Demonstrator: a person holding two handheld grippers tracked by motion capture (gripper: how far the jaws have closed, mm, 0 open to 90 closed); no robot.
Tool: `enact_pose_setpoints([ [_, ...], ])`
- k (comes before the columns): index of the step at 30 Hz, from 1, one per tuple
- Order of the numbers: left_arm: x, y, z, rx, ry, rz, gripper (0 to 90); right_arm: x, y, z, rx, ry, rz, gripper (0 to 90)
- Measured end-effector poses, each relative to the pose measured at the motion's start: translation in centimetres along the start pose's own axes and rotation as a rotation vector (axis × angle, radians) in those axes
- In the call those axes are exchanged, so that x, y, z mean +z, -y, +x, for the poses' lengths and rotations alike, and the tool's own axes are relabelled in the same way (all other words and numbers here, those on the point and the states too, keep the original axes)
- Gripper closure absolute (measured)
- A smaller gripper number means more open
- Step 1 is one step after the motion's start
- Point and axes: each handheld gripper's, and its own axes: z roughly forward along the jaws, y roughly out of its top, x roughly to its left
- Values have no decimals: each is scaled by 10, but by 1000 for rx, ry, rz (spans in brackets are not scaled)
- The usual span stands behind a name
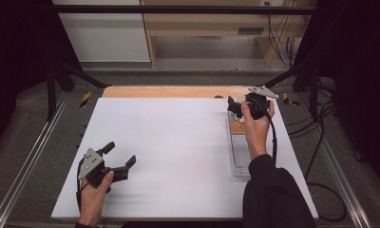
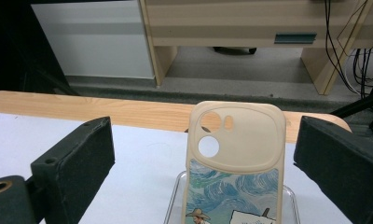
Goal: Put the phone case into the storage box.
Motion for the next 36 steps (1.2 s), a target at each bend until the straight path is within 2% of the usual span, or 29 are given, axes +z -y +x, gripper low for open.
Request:
enact_pose_setpoints([
  [21, 1, 0, -1, -2, 4, 1, 21, -10, -2, 0, -14, -38, 13, 52],
  [36, -1, 0, 0, -5, 3, -1, 21, -20, -4, 0, -18, -88, 18, 49],
])
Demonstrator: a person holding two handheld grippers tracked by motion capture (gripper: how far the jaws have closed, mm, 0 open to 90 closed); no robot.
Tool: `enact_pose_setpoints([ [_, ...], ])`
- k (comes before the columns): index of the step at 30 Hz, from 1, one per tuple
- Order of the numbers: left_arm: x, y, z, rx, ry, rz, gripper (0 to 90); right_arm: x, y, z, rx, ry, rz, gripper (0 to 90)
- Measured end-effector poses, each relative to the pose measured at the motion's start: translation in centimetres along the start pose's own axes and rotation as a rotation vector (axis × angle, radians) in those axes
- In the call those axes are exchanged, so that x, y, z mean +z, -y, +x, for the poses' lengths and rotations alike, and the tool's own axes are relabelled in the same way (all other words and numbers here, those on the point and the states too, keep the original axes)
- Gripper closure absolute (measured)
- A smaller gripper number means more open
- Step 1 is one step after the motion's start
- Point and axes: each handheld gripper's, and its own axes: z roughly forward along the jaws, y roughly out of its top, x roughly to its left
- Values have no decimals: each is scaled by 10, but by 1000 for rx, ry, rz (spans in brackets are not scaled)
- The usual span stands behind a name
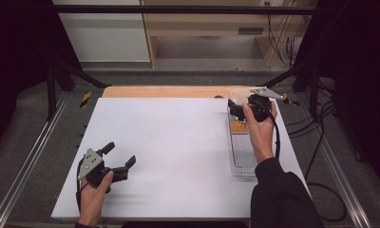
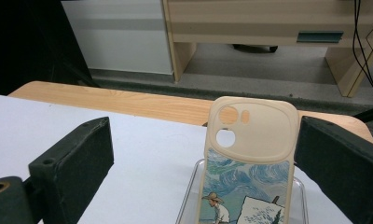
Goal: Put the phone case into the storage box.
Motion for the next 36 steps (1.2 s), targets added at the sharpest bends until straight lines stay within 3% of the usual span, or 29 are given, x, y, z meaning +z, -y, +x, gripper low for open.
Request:
enact_pose_setpoints([
  [36, -8, -1, 10, -7, -9, -7, 16, -37, -1, -11, 21, -61, -54, 49],
])
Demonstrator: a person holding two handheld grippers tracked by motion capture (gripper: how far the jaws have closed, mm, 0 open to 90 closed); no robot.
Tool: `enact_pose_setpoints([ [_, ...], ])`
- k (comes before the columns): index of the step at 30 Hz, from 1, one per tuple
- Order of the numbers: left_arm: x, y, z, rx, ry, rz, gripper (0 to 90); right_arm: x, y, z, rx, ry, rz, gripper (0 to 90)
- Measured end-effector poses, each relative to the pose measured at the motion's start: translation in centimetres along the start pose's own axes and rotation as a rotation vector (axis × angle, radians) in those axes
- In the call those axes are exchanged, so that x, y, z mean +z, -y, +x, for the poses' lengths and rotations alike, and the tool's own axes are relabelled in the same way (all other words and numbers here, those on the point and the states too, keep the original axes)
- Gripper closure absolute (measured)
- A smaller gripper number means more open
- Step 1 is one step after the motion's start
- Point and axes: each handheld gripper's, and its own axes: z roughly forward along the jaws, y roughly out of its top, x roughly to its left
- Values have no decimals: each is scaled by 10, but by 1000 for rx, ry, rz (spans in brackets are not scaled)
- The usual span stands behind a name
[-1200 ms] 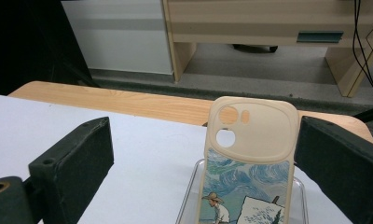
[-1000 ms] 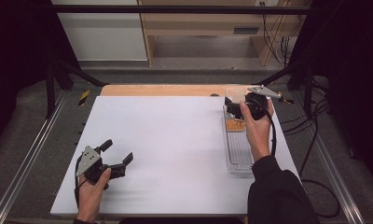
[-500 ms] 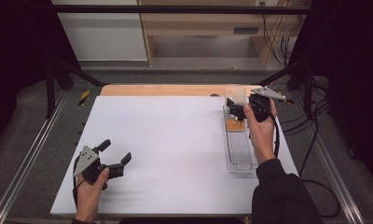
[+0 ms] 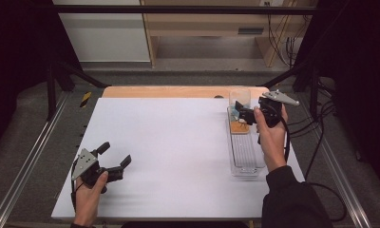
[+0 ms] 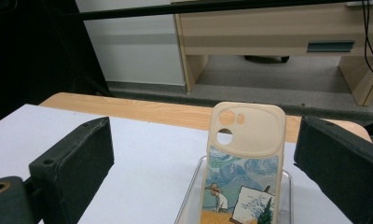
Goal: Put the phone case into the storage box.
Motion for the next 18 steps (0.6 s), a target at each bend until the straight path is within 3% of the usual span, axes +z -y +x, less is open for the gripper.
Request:
enact_pose_setpoints([
  [18, -1, 0, -4, 11, 20, 7, 15, -27, 5, -10, -1, -17, -46, 43],
])
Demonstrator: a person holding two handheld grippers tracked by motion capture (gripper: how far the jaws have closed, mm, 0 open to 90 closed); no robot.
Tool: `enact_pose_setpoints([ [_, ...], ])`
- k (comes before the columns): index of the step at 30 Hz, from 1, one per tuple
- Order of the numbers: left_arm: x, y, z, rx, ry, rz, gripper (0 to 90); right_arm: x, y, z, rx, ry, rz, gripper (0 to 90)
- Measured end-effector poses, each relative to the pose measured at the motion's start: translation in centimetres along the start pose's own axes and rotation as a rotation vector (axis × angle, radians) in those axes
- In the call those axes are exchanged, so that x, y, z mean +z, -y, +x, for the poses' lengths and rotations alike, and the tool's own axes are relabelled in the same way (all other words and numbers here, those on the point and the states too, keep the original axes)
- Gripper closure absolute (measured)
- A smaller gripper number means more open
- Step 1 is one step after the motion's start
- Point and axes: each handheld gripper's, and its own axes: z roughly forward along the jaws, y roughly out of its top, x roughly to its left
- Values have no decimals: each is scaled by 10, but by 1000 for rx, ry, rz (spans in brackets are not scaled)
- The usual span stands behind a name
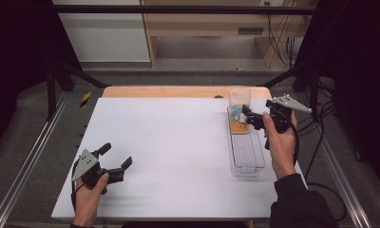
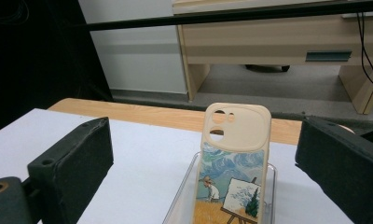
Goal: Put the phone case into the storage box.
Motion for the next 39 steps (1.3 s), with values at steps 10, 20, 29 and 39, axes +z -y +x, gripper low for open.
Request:
enact_pose_setpoints([
  [10, -4, 1, -3, 9, 12, 8, 15, -13, 4, -7, 2, 5, -6, 41],
  [20, -6, 2, -4, 20, 19, 18, 15, -25, 7, -9, -4, -1, -17, 40],
  [29, -6, 2, -5, 18, 25, 17, 15, -37, 8, -10, -17, -7, -32, 41],
  [39, -5, 3, -5, 21, 30, 21, 15, -50, 18, -10, -47, -33, -59, 36],
])
